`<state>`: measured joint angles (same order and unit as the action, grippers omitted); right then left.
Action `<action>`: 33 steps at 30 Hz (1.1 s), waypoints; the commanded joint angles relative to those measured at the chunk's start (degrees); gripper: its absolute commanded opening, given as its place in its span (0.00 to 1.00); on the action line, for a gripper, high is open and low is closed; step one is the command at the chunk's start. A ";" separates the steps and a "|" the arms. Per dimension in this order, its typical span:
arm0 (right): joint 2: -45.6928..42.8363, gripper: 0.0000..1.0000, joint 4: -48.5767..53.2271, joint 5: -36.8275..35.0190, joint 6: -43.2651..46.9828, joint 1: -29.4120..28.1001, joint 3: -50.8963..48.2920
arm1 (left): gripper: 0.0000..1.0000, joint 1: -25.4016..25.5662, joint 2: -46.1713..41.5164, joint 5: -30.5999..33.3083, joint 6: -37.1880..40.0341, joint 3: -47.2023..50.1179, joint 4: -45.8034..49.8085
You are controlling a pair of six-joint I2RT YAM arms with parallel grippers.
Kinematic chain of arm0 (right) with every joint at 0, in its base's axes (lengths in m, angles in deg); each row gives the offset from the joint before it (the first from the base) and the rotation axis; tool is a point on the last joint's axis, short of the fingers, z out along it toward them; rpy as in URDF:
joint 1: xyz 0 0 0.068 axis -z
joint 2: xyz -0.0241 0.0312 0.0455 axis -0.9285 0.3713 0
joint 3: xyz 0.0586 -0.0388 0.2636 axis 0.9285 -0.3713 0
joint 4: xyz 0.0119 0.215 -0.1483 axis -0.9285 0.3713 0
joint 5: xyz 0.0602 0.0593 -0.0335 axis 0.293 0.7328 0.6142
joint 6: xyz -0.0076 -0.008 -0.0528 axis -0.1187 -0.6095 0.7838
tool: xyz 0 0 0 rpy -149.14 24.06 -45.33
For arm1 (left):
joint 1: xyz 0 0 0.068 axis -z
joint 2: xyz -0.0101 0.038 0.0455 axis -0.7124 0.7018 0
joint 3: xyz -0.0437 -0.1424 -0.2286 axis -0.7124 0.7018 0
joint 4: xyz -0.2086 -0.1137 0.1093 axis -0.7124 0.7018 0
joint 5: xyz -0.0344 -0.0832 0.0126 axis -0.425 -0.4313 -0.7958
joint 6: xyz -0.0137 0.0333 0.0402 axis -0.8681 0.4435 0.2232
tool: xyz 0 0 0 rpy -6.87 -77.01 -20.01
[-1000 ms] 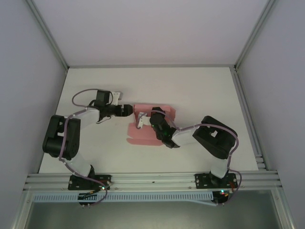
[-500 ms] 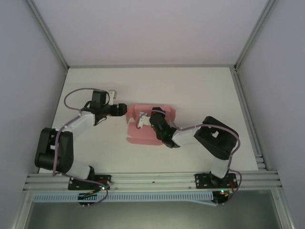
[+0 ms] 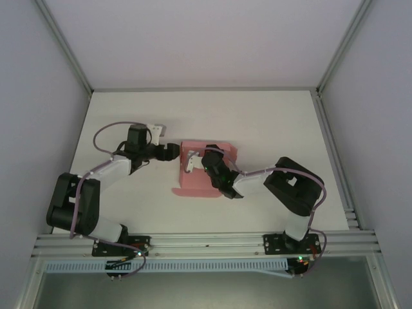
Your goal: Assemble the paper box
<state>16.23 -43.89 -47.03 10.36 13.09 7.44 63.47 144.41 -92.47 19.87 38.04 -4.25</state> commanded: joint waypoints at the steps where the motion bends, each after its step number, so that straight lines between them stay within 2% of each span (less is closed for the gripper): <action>1: -0.01 0.00 2.42 0.77 -2.78 0.20 1.69 | 0.84 2.14 0.32 -6.59 -5.19 1.56 -6.47; 3: -0.04 0.00 2.44 0.31 -2.51 0.08 1.76 | 0.84 2.17 -1.36 -3.48 -5.34 1.39 -4.25; 6: -0.65 0.00 3.01 0.43 -2.62 0.29 1.69 | 0.86 2.14 -5.81 6.77 -3.54 1.73 2.68; 10: -0.90 0.00 3.99 0.46 -3.75 0.31 1.65 | 0.99 1.16 -11.94 21.92 -7.41 3.37 10.81; 14: -0.74 0.00 4.44 0.45 -3.83 0.30 1.75 | 1.00 -1.99 -16.74 29.30 -10.53 5.19 15.86; 16: -0.71 0.00 4.62 0.58 -3.82 0.41 1.89 | 1.00 -3.59 -17.42 27.40 -10.89 6.06 17.40; 17: -0.65 0.00 4.79 0.54 -3.82 0.44 2.00 | 1.00 -3.63 -17.61 24.10 -9.61 6.84 16.39; 20: -0.70 0.00 4.89 0.72 -3.83 0.43 2.05 | 1.00 -2.22 -18.99 9.24 -6.13 11.19 6.62; 23: -0.89 0.00 5.90 0.99 -4.08 0.44 2.33 | 0.99 -1.12 -19.11 2.83 -2.47 13.80 -2.25; 27: -0.78 0.00 6.08 0.90 -4.26 0.43 2.53 | 0.90 -0.51 -14.76 1.53 -0.89 11.21 -3.70; 32: -1.03 0.00 6.47 0.98 -4.45 0.44 2.79 | 0.66 -0.01 -5.62 3.16 0.34 5.10 -1.25; 33: -1.22 0.00 6.39 0.95 -4.44 0.43 2.70 | 0.58 0.37 -4.11 3.11 0.28 3.89 -0.59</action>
<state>16.21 -39.67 -46.98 7.89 13.35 9.32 63.19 137.16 -88.05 17.99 45.23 -4.30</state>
